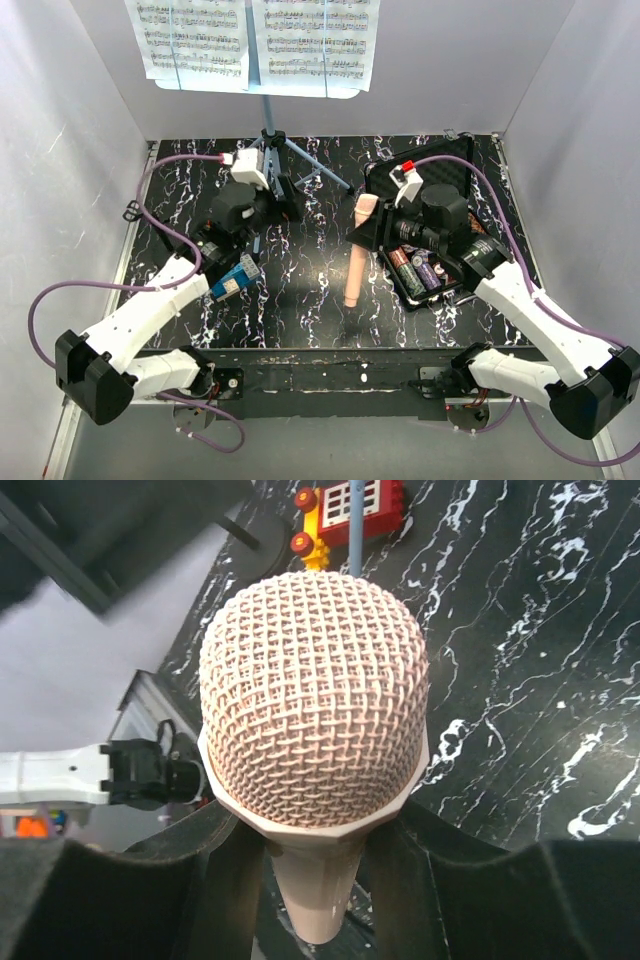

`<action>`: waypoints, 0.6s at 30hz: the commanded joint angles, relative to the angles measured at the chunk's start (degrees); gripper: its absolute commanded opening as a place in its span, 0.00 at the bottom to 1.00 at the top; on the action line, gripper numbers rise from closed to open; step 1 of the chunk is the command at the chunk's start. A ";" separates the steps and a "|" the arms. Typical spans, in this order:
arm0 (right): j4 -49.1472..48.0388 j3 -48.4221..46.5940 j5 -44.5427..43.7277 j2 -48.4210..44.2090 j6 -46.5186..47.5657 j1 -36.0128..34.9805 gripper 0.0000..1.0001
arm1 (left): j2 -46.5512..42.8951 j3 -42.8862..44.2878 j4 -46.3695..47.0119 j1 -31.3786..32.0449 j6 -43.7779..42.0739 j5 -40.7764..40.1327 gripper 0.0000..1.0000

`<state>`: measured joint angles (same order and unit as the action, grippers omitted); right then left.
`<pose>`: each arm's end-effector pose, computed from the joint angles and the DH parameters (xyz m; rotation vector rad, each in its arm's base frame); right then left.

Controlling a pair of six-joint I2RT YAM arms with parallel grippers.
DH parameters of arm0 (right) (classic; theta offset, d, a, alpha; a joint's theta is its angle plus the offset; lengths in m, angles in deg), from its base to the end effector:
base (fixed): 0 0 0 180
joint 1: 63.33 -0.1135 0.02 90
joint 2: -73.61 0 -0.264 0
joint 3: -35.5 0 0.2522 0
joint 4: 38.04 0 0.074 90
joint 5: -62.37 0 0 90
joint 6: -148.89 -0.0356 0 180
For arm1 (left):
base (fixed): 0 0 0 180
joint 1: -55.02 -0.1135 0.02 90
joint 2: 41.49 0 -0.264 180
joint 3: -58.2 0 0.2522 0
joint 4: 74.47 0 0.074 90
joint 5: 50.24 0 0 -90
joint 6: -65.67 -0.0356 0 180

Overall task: Pack up the instrument practice props
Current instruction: Place the microphone stand at the center of the board.

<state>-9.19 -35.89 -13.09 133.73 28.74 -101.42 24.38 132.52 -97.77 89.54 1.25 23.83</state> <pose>0.1828 0.1546 0.3589 -0.3246 1.9812 1.0320 0.2248 -0.1428 0.3638 -0.0540 1.8462 -0.4851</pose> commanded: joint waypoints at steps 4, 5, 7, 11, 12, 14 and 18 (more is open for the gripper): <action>-2.35 -3.02 11.12 -0.09 -8.60 3.10 0.01 | -8.11 -11.67 6.02 3.89 9.38 23.20 0.87; -2.61 -3.19 11.38 0.09 -8.96 3.19 0.01 | -9.34 -13.34 7.33 3.89 11.22 25.13 0.90; -2.96 -3.28 11.56 0.53 -9.92 3.19 0.01 | -10.93 -15.98 9.18 3.97 13.52 28.82 0.95; -4.37 -3.55 12.78 1.84 -11.77 3.02 0.01 | -12.86 -21.87 22.34 3.97 18.43 40.07 0.98; -4.63 -3.63 12.96 2.19 -12.29 3.10 0.01 | -13.48 -23.54 26.03 3.89 20.10 41.14 0.98; -5.77 -3.37 13.49 2.46 -13.35 3.11 0.01 | -14.53 -26.62 32.63 3.89 22.66 41.93 0.98; -10.95 -0.83 10.17 0.53 -14.76 1.53 0.01 | -13.49 -25.67 29.68 4.06 20.48 43.86 0.98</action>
<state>-11.62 -36.24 -1.77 136.68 16.61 -98.64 10.70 105.68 -72.28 93.41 20.92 62.10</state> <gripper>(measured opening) 0.471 0.981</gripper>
